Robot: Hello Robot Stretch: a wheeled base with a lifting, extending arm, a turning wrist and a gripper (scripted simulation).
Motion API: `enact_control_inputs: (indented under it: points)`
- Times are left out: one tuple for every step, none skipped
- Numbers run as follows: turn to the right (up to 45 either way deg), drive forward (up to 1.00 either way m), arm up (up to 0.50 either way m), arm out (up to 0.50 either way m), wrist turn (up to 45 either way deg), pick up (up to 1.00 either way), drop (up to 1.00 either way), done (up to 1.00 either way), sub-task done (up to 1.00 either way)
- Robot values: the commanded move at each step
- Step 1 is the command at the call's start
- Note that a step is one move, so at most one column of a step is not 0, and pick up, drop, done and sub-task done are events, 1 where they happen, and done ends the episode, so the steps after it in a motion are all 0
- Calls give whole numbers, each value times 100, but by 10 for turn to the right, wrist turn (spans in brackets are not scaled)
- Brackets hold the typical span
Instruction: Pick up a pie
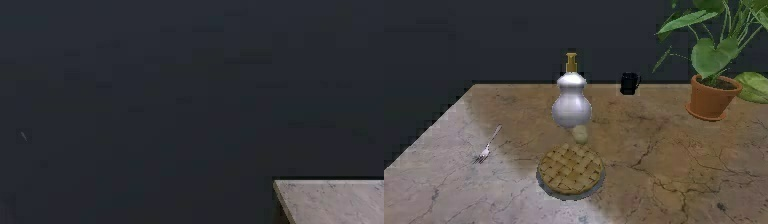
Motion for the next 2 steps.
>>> enact_control_inputs:
  points:
    - [0,0,50,0,0,0,0,0,0]
    - [0,0,38,0,0,0,0,0,0]
